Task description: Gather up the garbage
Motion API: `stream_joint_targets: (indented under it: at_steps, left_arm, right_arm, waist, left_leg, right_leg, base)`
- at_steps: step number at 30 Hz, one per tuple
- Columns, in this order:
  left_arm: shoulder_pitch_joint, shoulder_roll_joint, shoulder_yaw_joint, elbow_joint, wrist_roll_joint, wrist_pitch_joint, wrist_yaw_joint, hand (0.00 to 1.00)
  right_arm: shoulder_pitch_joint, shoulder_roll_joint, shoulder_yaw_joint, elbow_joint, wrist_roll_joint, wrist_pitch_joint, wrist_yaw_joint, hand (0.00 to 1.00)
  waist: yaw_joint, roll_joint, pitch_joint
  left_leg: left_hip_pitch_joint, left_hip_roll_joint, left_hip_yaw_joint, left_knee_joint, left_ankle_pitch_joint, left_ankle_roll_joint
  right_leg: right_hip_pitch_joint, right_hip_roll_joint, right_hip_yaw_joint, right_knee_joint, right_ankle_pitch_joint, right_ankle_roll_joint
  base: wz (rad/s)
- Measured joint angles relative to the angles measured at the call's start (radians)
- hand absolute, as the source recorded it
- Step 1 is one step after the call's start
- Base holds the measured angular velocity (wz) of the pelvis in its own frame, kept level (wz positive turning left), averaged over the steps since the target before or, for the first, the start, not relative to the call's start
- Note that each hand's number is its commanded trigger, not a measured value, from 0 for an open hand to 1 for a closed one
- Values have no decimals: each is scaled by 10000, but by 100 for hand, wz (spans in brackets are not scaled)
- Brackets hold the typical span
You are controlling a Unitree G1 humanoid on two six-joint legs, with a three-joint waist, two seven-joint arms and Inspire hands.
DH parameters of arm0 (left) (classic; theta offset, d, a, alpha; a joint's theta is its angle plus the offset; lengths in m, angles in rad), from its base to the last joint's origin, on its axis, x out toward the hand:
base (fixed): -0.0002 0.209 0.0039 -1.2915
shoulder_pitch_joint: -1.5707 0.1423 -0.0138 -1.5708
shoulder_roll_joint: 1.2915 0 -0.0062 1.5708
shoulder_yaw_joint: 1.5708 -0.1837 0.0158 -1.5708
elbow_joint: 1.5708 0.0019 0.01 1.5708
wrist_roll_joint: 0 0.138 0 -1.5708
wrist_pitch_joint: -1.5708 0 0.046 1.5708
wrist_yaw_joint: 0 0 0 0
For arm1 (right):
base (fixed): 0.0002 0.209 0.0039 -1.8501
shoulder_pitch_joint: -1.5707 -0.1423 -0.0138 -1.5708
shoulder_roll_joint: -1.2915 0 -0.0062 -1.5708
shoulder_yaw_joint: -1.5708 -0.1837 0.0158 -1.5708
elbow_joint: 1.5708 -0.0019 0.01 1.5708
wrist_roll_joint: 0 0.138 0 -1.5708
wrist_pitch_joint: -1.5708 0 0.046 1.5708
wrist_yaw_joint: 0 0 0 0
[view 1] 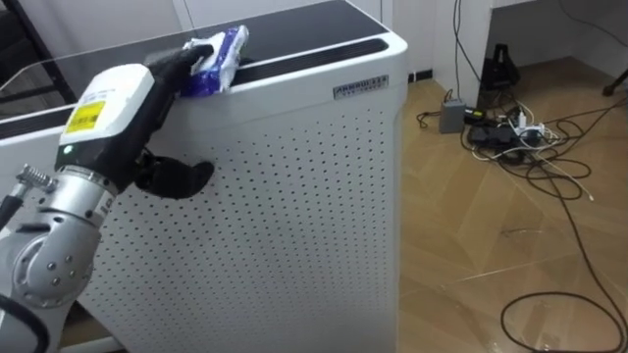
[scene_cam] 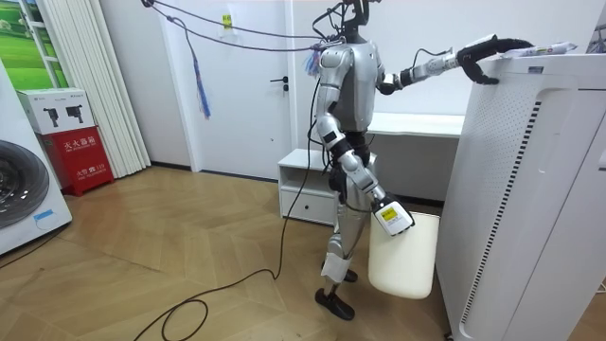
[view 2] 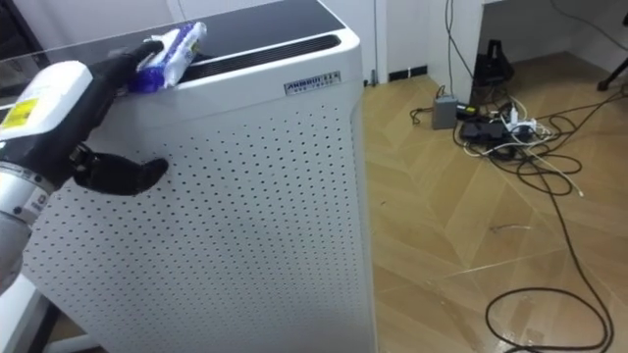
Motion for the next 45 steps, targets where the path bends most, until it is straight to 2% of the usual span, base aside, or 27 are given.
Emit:
stream_joint_targets:
  at_steps: [3, 5, 9, 15, 24, 30, 37, 39, 40, 45]
  left_arm:
    - [-27, 34, 76, 2, -171, -27, 9, 100]
    - [-51, 164, 151, -16, -181, -70, 28, 100]
    - [-111, 181, 308, -78, -284, -83, 203, 100]
    - [-273, 183, 323, -152, -428, -52, 515, 100]
    - [-323, 185, 542, -487, -956, -97, 809, 100]
    - [40, 153, 639, -1019, -987, -79, 890, 100]
    - [604, 96, 669, -1589, -2286, -248, 889, 100]
    - [854, 38, 706, -1771, -2977, -258, 890, 100]
    - [994, -58, 706, -1849, -3416, -282, 891, 100]
    - [1526, -588, 705, -1871, -4713, -790, 893, 100]
  right_arm:
    - [-18, 0, 0, 0, 0, 20, -7, 100]
    - [-35, 0, 1, 0, 2, 20, 8, 100]
    - [-44, 1, 4, 0, 17, 31, 7, 100]
    - [-47, -1, 10, 0, 17, 77, -41, 100]
    - [-82, -15, 7, -332, 71, 252, -72, 100]
    - [-81, -9, 10, -984, 66, 249, -113, 100]
    - [-251, -1, 150, -1167, 448, 224, -444, 100]
    - [-323, -15, 306, -1167, 589, 227, -536, 100]
    - [-376, -19, 446, -1166, 773, 227, -665, 100]
    - [-598, -4, 824, -1164, 797, 227, -840, 100]
  waist:
    - [15, 48, -4]
    - [10, 77, 2]
    - [2, 84, 9]
    - [1, 35, 43]
    - [6, -74, 80]
    - [3, -231, 32]
    - [15, -402, -15]
    - [27, -394, -31]
    - [54, -390, -68]
    - [162, -303, -119]
  left_leg:
    - [-13, -2, 2, -25, 11, 3]
    - [-41, -1, 3, -25, 42, -13]
    - [-38, 4, 3, -34, 56, -25]
    - [-34, 4, 6, -47, 57, -26]
    - [-155, 1, -11, -39, 65, -28]
    - [-149, -1, -2, -33, 67, -32]
    - [-203, -12, 0, -33, 67, -32]
    - [-254, -14, -1, -42, 67, -31]
    - [-321, -15, 0, -34, 67, -31]
    - [-321, -16, 5, -27, 69, -28]
  right_leg:
    - [-73, 12, 26, 86, -4, -5]
    - [-120, 27, 63, 102, -3, -12]
    - [-129, 47, 103, 105, -13, -28]
    - [-141, 57, 166, 83, -29, -27]
    - [-270, -34, -62, 74, -78, -28]
    - [-284, -88, -69, 81, -78, -28]
    - [-317, -46, -95, 83, -77, -27]
    - [-345, -47, -89, 90, -76, -25]
    - [-410, -48, -90, 101, -75, -23]
    - [-442, -110, -101, 150, -78, -22]
  base:
    - [0]
    - [0]
    - [0]
    - [0]
    - [2]
    - [0]
    - [0]
    - [0]
    - [0]
    - [0]
